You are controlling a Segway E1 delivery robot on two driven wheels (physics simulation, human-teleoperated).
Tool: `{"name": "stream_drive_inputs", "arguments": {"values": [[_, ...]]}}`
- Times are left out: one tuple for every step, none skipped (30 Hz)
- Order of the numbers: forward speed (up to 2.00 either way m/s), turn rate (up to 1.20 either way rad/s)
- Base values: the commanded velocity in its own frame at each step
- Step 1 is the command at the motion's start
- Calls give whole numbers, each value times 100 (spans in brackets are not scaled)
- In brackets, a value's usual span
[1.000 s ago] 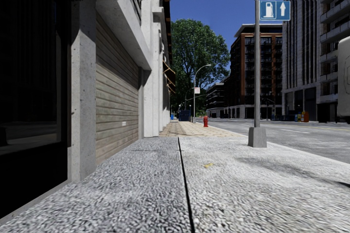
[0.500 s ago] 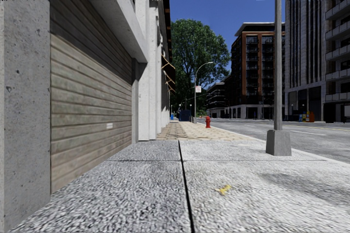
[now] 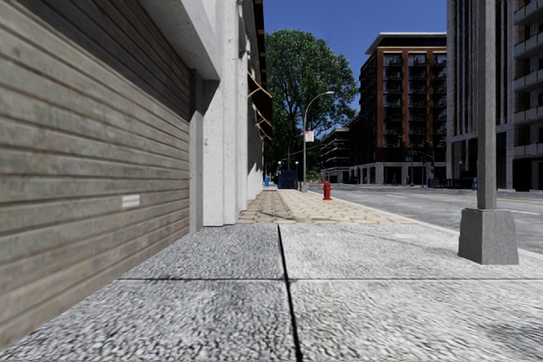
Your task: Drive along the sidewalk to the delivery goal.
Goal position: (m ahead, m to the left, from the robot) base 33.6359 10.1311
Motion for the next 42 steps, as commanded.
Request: {"name": "stream_drive_inputs", "arguments": {"values": [[200,0],[200,0],[200,0],[200,0],[200,0],[200,0],[200,0],[200,0],[200,0],[200,0],[200,0],[200,0],[200,0],[200,0],[200,0],[200,0],[200,0],[200,0],[200,0],[200,0],[200,0],[200,0],[200,0],[200,0],[200,0],[200,0],[200,0],[200,0],[200,0],[200,0],[200,0],[200,0],[200,0],[200,-2],[200,-2],[200,-8],[200,-16],[200,-16],[200,-19],[200,-24],[200,-28],[200,-28]]}}
